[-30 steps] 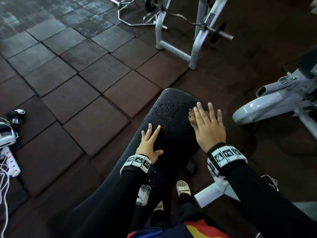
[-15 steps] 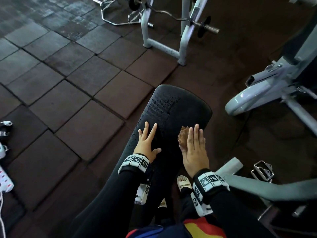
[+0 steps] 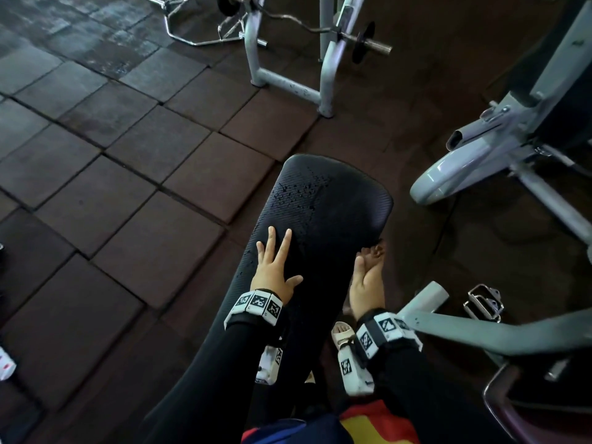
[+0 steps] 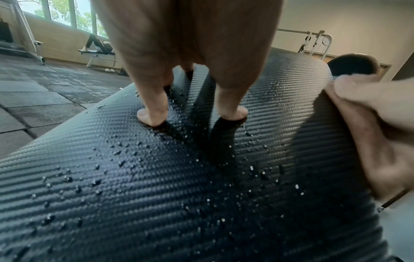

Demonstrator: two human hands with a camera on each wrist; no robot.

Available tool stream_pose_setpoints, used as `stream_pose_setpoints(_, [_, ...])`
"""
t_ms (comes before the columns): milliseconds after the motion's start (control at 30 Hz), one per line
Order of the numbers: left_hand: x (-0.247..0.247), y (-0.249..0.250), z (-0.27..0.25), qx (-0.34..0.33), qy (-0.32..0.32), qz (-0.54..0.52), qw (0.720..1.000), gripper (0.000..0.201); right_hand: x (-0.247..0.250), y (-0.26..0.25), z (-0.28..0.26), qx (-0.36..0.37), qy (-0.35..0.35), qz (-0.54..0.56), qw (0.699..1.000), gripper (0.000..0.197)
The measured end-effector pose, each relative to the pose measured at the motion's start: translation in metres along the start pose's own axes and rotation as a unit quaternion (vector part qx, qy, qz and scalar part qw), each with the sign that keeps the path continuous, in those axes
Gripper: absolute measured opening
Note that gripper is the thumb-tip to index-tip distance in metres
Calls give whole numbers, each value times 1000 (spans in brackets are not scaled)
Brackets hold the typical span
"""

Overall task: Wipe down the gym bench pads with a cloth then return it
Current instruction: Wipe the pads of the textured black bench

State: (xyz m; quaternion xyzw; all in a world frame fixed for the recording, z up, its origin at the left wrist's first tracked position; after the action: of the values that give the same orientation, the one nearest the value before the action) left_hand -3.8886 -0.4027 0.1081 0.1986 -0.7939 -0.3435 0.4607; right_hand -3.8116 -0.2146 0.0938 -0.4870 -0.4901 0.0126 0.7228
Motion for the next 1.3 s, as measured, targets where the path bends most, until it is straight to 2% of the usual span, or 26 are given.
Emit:
stream_pose_setpoints(67, [1, 0, -1, 0, -2, -3, 1000, 104, 2, -7, 31, -22, 11, 14, 1000, 69])
stream_pose_setpoints(200, [1, 0, -2, -4, 0, -3, 1000, 103, 12, -21, 93, -24, 53, 27, 998, 58])
stream_pose_setpoints(267, [1, 2, -1, -5, 6, -1, 1000, 102, 16, -24, 108, -42, 34, 40, 998, 53])
stream_pose_setpoints(333, [0, 2, -1, -4, 10, 4, 1000, 102, 17, -24, 108, -51, 14, 50, 997, 51])
stream_pose_setpoints(400, [0, 3, -2, -4, 11, 3, 1000, 103, 18, -26, 94, -29, 14, 70, 997, 53])
stream_pose_setpoints(500, [0, 3, -2, -3, 12, 1, 1000, 103, 11, -14, 51, -11, 21, 60, 998, 59])
stream_pose_setpoints(600, [0, 3, -1, -1, 12, 0, 1000, 104, -3, 2, 5, -16, -16, 30, 999, 55])
stream_pose_setpoints(667, [0, 2, -1, 0, 12, -1, 1000, 104, -3, 2, -5, -3, -9, 16, 1000, 51])
stream_pose_setpoints(733, [0, 2, -1, 1, 14, -2, 1000, 105, -1, -3, 2, 9, -2, 22, 1000, 53])
stream_pose_setpoints(900, [-2, 3, -1, -8, 15, -14, 1000, 105, 9, -15, 60, -31, -19, 4, 999, 65])
stream_pose_setpoints(1033, [-2, 2, 0, -8, 13, -21, 1000, 106, 31, -43, 105, 45, -15, -56, 997, 58])
stream_pose_setpoints(1133, [-3, 2, 0, -8, 13, -17, 1000, 106, 34, -68, 133, 138, -70, -219, 964, 55])
stream_pose_setpoints(1200, [-3, 2, 0, -9, 13, -14, 1000, 106, 28, -85, 144, 149, -125, -324, 926, 58])
stream_pose_setpoints(1300, [-1, 1, 0, -11, 15, -9, 1000, 107, 14, -112, 146, 184, -135, -385, 894, 58])
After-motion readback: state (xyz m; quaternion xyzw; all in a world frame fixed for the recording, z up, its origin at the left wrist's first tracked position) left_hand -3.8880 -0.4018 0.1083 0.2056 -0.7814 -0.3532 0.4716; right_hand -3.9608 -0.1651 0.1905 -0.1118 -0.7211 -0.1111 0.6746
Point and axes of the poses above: each hand's wrist, its own z-axis towards the middle knuckle, its own x-axis out of the back of the hand, y = z × x, the point moved 5 cm from there along z, towards the middle knuckle, and after that the axes turned 14 degrees about -z, right-handed, at the moved point
